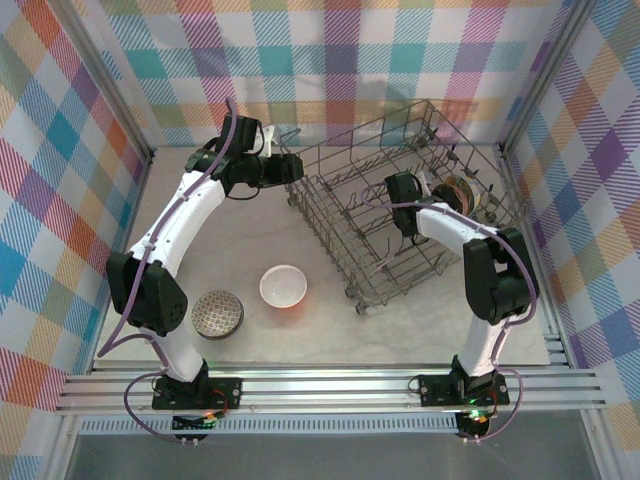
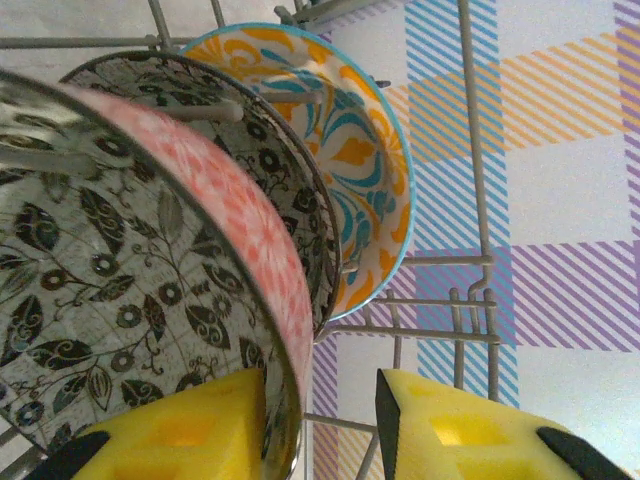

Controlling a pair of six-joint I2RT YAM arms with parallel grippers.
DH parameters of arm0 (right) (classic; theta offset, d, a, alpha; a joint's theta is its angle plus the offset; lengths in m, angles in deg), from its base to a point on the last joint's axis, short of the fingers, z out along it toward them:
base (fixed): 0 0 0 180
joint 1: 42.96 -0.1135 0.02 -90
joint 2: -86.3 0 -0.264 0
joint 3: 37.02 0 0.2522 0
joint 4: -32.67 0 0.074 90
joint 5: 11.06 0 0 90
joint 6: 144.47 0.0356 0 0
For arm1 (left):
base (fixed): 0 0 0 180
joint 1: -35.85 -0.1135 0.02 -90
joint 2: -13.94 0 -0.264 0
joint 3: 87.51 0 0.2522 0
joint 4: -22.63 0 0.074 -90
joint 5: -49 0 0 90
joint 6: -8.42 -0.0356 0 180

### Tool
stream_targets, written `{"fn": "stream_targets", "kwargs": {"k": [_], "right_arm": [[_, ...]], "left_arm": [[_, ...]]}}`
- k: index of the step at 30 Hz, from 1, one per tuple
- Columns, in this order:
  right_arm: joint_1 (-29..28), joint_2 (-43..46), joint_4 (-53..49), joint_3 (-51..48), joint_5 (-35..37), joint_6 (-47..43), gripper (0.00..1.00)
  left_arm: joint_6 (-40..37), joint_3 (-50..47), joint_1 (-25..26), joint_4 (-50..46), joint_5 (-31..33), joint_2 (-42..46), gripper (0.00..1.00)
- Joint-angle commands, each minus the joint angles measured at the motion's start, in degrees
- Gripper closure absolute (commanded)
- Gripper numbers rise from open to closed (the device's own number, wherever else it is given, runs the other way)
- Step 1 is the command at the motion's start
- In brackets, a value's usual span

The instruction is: Load the bowls into the dish rack

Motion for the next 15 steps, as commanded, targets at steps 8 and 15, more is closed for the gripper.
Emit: {"fn": "stream_targets", "kwargs": {"k": [8,15], "right_arm": [[1.2,0.54,-2.16,4.02,-4.82,2.04,0.44],[1.2,4.54,-1.73,4.38,-12.74,2.74,0.3]], "left_arm": [[1.36,-1.51,-0.37,-1.67,1.15,0.71,0.4],[1.19,-2.15,-1.24,-5.62,4.34,2.6,0.39]]}}
